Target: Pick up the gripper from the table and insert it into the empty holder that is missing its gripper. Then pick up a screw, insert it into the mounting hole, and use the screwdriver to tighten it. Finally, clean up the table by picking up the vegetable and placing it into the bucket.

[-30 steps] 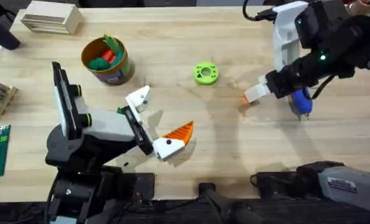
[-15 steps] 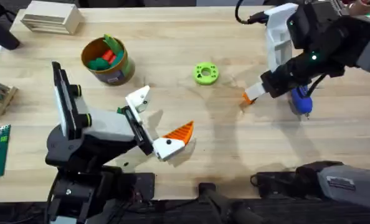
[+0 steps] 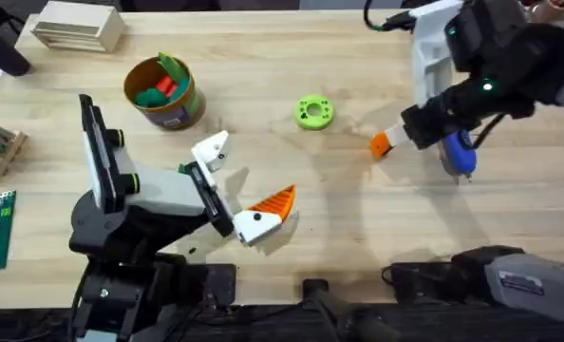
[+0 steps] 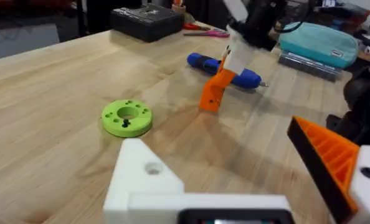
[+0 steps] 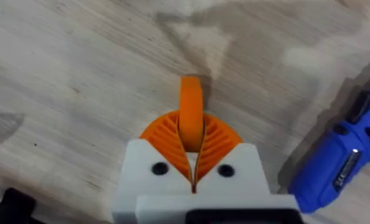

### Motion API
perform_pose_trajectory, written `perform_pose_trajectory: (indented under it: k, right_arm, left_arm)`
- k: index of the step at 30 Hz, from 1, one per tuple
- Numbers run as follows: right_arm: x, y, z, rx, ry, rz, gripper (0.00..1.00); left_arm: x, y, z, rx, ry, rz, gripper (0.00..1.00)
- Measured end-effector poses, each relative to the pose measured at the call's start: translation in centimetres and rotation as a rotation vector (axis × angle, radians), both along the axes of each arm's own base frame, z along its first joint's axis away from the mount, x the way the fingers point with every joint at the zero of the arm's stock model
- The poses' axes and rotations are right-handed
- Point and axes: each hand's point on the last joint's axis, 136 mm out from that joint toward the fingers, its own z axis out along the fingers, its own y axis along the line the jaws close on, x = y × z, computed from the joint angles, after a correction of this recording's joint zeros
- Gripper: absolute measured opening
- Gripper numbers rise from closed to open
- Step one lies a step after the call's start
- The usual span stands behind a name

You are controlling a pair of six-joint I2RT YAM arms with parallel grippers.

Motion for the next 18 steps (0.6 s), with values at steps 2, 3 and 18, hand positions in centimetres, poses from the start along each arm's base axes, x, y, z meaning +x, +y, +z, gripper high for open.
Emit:
perform_pose_trajectory:
  k: [2,3,18]
  right_arm:
    - [-0.4,-0.1,1.0,0.004,-0.023,0.0,0.019]
    - [-0.6,-0.1,1.7,0.007,-0.04,0.0,0.019]
    - [1.0,1.0,13.0,0.359,-0.46,-0.138,0.017]
  left_arm:
    - [0.0,0.0,0.0,0.0,0.0,0.0,0.987]
    - [0.0,0.0,0.0,0.0,0.0,0.0,0.987]
    - [0.0,0.0,0.0,0.0,0.0,0.0,0.987]
